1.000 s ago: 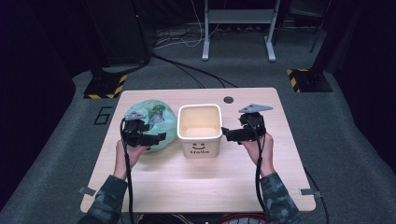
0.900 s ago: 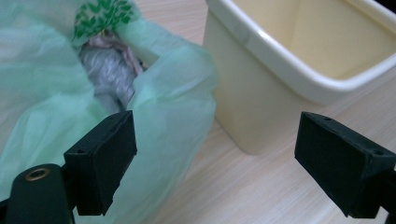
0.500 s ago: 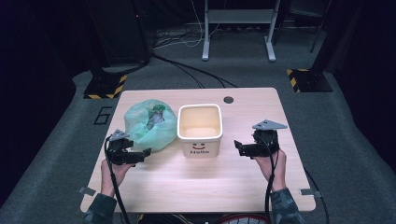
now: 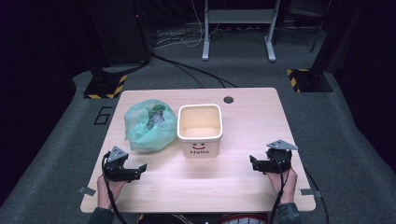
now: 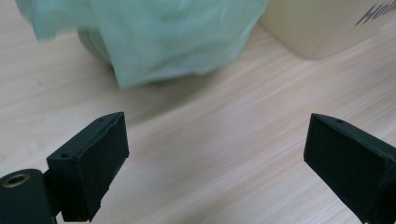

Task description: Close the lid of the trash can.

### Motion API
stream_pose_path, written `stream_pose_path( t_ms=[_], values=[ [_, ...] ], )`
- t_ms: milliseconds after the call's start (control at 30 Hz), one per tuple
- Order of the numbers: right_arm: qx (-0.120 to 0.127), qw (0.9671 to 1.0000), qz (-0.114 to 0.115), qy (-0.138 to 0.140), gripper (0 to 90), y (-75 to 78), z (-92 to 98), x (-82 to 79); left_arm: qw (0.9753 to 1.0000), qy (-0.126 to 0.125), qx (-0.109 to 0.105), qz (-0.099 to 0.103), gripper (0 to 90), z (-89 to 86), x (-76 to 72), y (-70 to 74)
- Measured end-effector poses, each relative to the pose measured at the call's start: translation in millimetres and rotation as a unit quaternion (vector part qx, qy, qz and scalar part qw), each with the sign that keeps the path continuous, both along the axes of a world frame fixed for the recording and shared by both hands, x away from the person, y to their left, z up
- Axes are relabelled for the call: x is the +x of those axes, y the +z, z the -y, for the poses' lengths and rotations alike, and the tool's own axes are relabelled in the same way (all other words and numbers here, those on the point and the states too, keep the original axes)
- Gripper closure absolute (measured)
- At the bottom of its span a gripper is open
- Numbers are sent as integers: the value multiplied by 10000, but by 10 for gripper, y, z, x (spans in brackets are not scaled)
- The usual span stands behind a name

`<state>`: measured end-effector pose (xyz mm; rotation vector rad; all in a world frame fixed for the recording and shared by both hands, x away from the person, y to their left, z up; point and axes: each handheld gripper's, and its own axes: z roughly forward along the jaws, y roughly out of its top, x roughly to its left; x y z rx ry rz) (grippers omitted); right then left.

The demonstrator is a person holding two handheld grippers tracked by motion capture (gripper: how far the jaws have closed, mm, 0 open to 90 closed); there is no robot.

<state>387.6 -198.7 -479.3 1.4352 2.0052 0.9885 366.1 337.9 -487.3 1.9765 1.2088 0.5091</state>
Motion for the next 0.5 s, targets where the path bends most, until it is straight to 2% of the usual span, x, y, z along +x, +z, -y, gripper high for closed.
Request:
stream_pose_path(
  t_ms=[33,67,100,133,167,300,367,433,500],
  values=[
    [-12,9999,-63,-79,5,-70,31,4,10000,43,5,-64,63,-10,2,-55],
    [-55,9995,-235,-194,5,-194,83,19,9996,142,-79,-216,59,-41,17,-158],
    [-57,9992,-312,-240,5,-245,102,26,9994,210,-127,-258,55,-57,24,-201],
    [-57,9992,-312,-240,5,-245,102,26,9994,210,-127,-258,55,-57,24,-201],
    [-64,9990,-346,-271,5,-318,126,30,9987,331,-197,-321,55,-83,40,-281],
    [-294,9976,-493,-376,5,-426,119,47,9981,432,-182,-406,53,-103,66,-394],
    [-294,9978,-509,-301,0,-486,121,50,9981,507,-133,-335,58,-95,65,-405],
    [-286,9983,-418,-303,0,-497,127,31,9981,502,-134,-319,58,-91,68,-409],
    [-296,9982,-429,-286,0,-497,124,28,9985,477,-28,-261,60,-76,66,-419]
  ],
)
